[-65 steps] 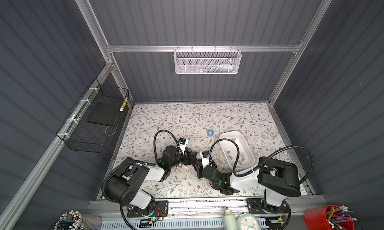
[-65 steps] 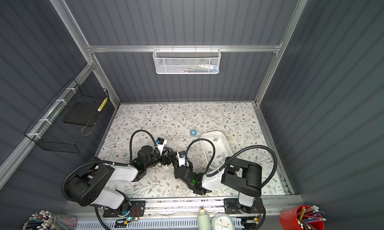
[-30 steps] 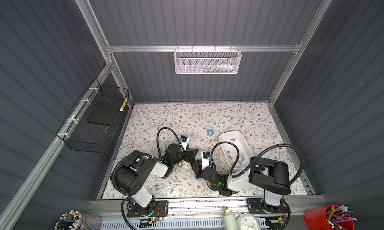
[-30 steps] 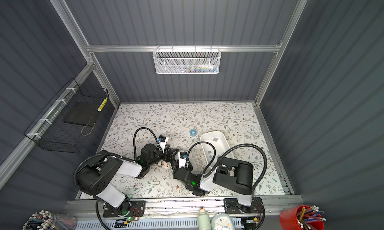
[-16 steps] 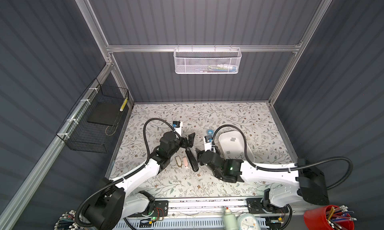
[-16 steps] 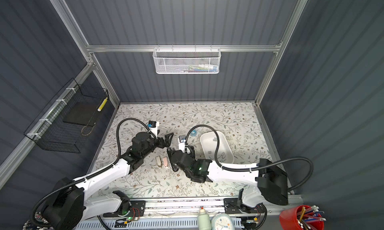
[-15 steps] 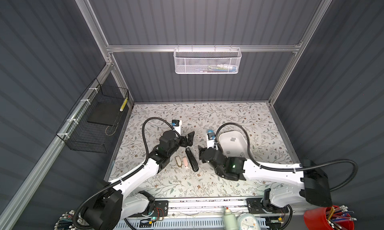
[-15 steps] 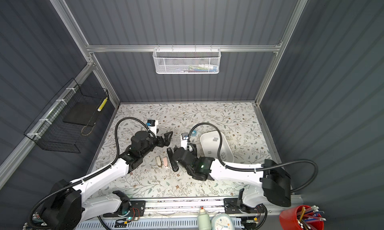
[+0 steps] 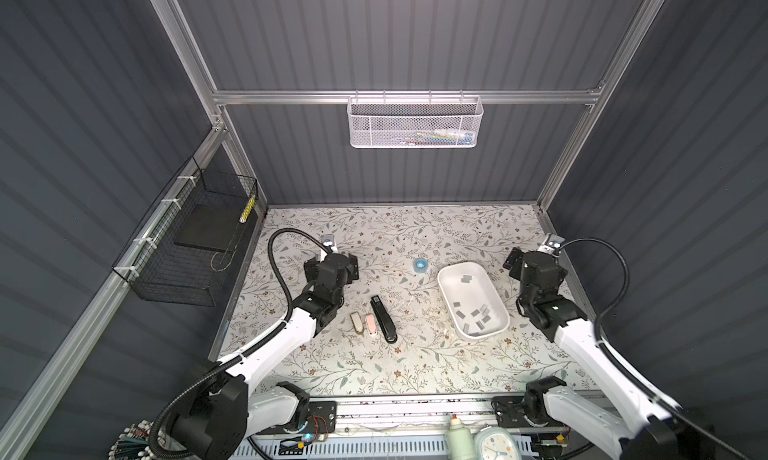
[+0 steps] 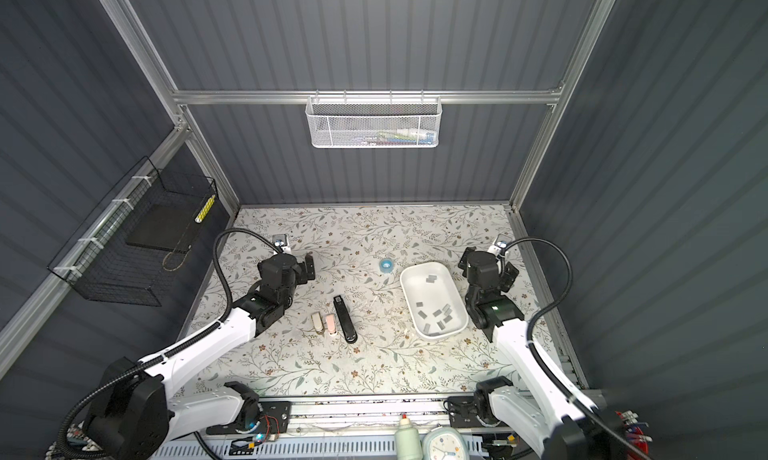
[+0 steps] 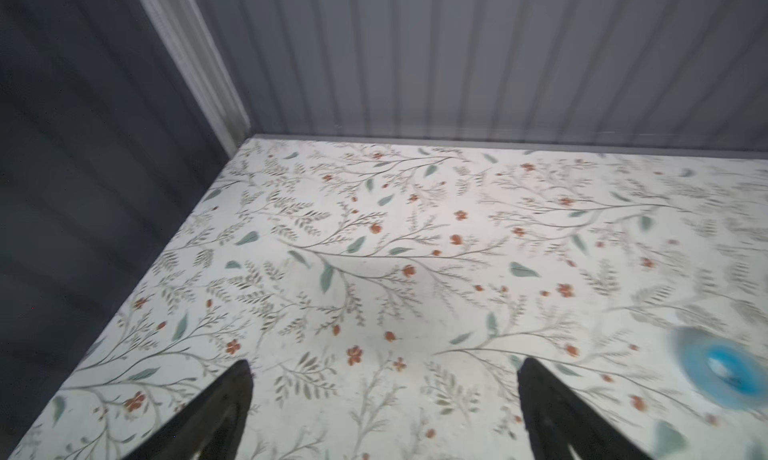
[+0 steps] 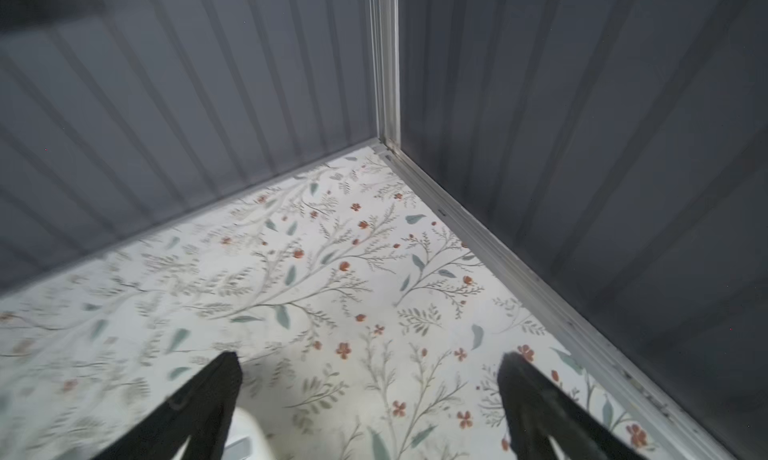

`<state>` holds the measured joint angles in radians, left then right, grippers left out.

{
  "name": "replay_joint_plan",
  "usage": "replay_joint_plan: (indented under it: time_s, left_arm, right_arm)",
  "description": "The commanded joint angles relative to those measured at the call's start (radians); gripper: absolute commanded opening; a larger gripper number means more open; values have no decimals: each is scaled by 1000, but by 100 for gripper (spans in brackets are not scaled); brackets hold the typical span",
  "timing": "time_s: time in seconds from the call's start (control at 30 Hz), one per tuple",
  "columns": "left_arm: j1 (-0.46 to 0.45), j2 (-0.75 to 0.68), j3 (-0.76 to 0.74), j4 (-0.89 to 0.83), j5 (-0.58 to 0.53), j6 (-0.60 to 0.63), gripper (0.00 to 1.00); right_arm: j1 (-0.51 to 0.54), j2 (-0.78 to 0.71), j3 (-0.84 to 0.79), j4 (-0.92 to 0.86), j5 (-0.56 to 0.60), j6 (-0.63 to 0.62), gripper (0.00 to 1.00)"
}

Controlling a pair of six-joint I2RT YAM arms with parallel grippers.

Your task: Load the staples into the stapler

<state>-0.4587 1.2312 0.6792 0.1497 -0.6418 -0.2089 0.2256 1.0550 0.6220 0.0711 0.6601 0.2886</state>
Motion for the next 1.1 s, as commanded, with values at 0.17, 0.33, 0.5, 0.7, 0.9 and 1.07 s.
replay_joint_plan:
  time_s: [0.17,0.33,0.5,0.7,0.9,1.07]
  left_arm:
    - [170,229,-304,631,-150,253,100]
    - [200,333,-252,691,-20,351,100]
    - [246,415,-98,484,65,312,99]
    - [329,479,-226,809,240,207,100]
    - [373,484,-234,815,290,172,100]
    - [373,482,-231,802,284,171,100]
  right_arm:
    - [-55,398,-179,741,-66,-351,99]
    - [-232,374,-185,673,-383,-211,99]
    - [-272,388,-334,956,-537,-211,99]
    - [-270,391,-321,923,-485,-195,99]
    - [-266,403,-323,951,-475,-201,99]
    - [-264,404,-315,937,-486,-204,99]
